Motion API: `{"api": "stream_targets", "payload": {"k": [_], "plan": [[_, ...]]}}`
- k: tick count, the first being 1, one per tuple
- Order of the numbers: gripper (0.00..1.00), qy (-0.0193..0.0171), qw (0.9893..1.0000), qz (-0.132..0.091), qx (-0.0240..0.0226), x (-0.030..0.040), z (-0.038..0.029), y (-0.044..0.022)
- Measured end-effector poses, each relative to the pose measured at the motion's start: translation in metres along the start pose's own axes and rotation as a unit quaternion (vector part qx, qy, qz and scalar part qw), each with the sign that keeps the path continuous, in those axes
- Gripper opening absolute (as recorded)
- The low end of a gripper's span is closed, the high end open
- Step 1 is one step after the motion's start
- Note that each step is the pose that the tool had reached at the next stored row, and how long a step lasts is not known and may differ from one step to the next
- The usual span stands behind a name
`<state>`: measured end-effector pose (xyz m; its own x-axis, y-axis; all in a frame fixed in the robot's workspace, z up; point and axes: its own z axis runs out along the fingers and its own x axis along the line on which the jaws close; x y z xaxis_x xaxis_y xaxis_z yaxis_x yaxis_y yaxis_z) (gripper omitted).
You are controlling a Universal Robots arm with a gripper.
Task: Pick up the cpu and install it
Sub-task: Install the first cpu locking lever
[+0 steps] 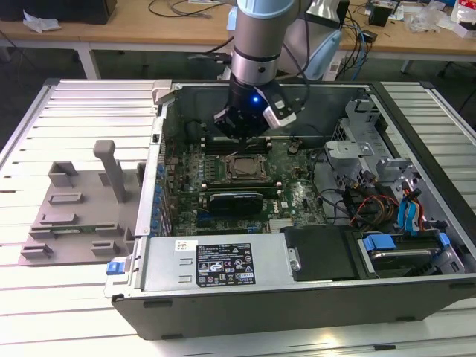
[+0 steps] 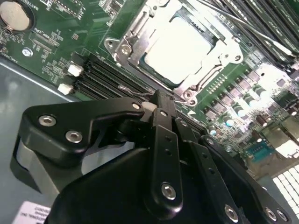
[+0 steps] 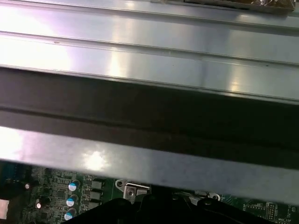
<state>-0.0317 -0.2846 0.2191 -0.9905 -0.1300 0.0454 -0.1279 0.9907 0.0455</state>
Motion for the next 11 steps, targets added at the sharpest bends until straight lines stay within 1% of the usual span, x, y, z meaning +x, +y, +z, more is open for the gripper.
{"api": "stream_targets", "payload": {"k": [3, 5, 9, 11], "plan": [[0.11, 0.0006, 1.0, 0.0, -0.0001, -0.0075, 0.0042, -0.0012], [0.11, 0.0008, 1.0, 0.0, -0.0001, -0.0098, 0.0056, -0.0015], [0.11, 0.0016, 1.0, 0.001, -0.0003, -0.0178, 0.0111, -0.0028], [0.11, 0.0017, 1.0, 0.001, -0.0002, -0.0197, 0.0127, -0.0033]]}}
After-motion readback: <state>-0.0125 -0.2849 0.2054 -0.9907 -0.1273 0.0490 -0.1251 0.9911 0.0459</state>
